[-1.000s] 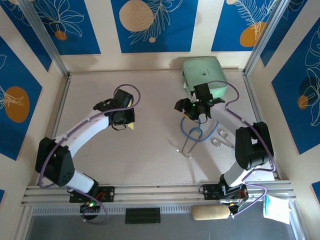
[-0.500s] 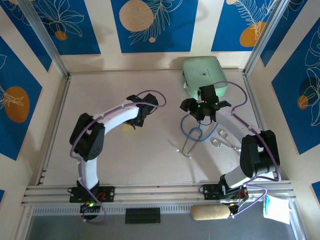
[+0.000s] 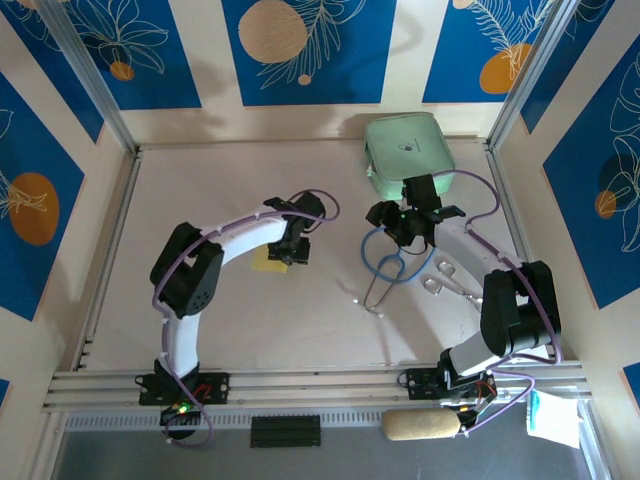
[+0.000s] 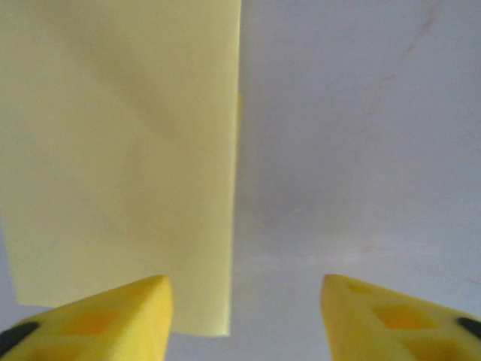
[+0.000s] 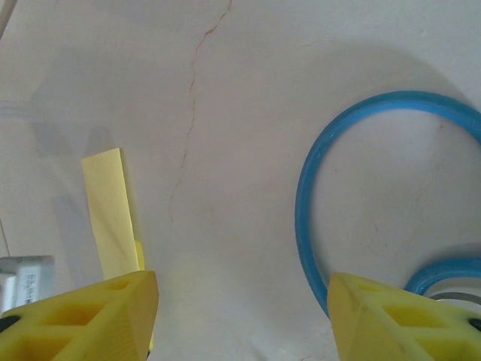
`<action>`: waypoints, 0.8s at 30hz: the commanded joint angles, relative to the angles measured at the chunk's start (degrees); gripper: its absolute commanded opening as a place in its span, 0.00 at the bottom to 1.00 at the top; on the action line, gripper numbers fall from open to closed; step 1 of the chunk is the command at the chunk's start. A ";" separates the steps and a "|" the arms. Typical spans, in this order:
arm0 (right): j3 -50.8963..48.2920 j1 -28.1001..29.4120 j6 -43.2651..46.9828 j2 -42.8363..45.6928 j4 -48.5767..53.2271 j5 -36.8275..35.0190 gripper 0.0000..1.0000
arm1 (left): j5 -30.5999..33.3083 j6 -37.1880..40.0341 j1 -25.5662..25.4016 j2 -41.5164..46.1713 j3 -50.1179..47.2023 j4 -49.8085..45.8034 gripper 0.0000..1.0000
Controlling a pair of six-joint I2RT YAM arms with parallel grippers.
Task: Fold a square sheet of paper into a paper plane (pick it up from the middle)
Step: Turn over the paper at the center of the table, then move the paper to the center of the table.
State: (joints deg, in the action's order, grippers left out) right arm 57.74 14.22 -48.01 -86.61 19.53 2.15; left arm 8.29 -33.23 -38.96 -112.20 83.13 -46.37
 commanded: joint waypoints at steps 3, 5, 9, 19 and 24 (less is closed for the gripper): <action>2.97 2.97 1.68 -3.43 -0.53 3.61 0.61 | -10.56 -2.46 5.39 11.77 -5.99 8.31 0.66; 4.99 5.53 2.68 -5.66 0.06 4.64 0.60 | -10.00 -3.57 7.67 16.13 -9.34 10.06 0.72; 8.88 11.41 3.34 -10.54 -0.15 6.79 0.58 | -6.96 -5.54 12.48 25.45 -17.67 14.16 0.87; 25.78 24.09 5.55 -27.17 3.13 10.58 0.51 | -5.75 -10.36 22.57 42.46 -34.06 19.51 0.99; 33.10 26.44 6.60 -34.11 6.14 11.03 0.51 | -7.74 -11.92 24.34 44.72 -37.71 21.20 0.99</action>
State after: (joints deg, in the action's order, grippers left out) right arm 87.79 40.05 -42.98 -118.37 21.98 11.49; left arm 2.26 -43.31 -15.55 -68.64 46.85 -27.59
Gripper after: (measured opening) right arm 0.507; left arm 0.994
